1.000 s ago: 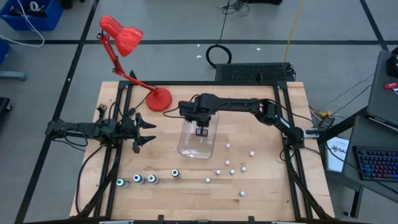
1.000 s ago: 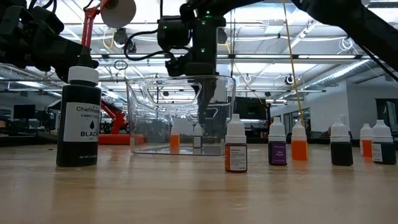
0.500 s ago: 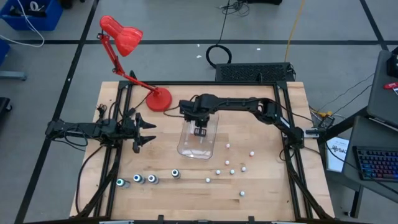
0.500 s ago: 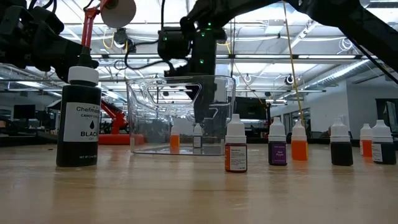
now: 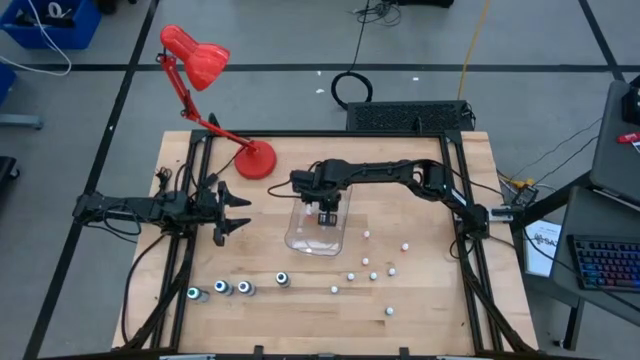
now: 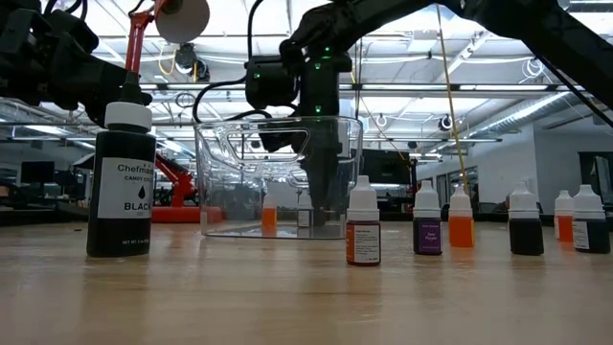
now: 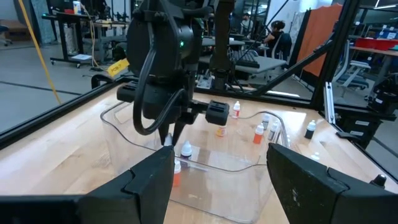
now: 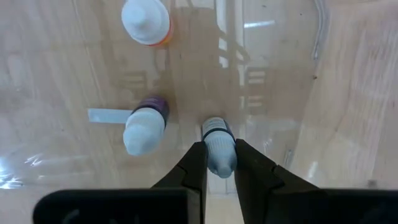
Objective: Pick & Place food coloring
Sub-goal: Put the small purple food coloring bottle into the transparent bin, then put the small orange food coloring bottle into the transparent bin
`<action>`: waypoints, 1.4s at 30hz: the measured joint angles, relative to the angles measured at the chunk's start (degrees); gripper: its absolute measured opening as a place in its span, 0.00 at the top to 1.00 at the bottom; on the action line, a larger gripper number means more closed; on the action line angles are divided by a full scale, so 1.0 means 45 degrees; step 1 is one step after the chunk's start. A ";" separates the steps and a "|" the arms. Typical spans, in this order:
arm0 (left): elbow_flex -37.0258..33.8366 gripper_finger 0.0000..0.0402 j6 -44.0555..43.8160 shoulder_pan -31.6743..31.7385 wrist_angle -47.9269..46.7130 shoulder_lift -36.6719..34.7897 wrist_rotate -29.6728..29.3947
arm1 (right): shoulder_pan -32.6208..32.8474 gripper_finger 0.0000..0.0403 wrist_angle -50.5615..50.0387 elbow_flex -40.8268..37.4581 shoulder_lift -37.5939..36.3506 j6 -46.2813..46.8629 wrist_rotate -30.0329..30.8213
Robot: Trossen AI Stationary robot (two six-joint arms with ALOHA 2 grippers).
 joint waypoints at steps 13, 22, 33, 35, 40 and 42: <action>-0.0002 0.37 0.0000 -0.0002 0.0000 0.0000 -0.0002 | 0.0170 0.55 -0.0075 -0.0041 -0.0361 0.0969 -0.0060; 0.0000 0.37 0.0000 -0.0004 0.0000 0.0000 -0.0005 | 0.0227 0.54 -0.0439 -0.0015 -0.1974 0.2121 0.0287; -0.0005 0.37 0.0000 -0.0002 0.0000 0.0000 0.0000 | 0.1755 0.56 -0.5735 -0.0411 -0.4290 0.6927 0.0291; 0.0000 0.37 0.0000 -0.0004 0.0000 0.0000 0.0000 | 0.2250 0.56 -0.5331 -0.1296 -0.5036 0.7632 0.0244; -0.0002 0.37 0.0000 -0.0001 0.0000 0.0000 -0.0005 | 0.3367 0.56 -0.5189 -0.4155 -0.7109 0.9925 0.0234; -0.0002 0.37 0.0000 -0.0004 0.0000 0.0000 -0.0005 | 0.3721 0.57 -0.5106 -0.5363 -0.8003 1.1313 0.0253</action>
